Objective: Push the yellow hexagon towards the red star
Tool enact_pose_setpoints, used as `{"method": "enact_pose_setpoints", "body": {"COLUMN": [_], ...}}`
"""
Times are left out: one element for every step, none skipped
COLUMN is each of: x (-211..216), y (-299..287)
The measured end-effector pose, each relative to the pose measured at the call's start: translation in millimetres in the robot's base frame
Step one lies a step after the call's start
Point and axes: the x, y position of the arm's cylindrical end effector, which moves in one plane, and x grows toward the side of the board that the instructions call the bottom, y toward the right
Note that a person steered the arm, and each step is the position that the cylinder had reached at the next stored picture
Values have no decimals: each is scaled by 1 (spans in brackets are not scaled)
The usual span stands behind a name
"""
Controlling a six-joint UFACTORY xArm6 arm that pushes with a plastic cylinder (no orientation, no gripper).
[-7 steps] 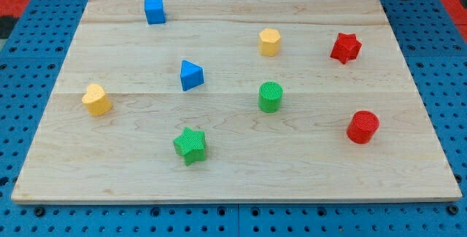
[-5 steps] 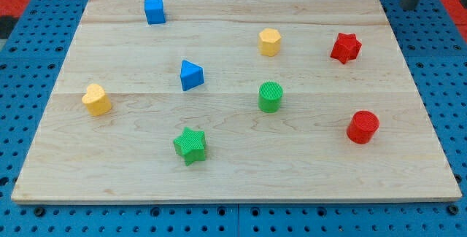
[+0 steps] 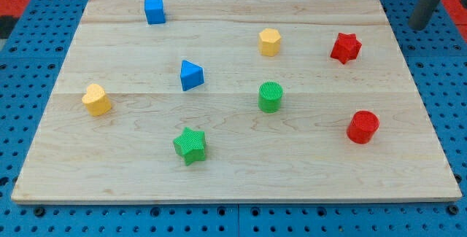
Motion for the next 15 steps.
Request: {"method": "enact_pose_setpoints", "body": {"x": [7,22,36,54,63,63,64,64,66,79,92,100,106,106,106], "y": [0,0,-6,-26,-32,-32,-32,-32,-32,-21,-17,-19,-37,-86,-141]}}
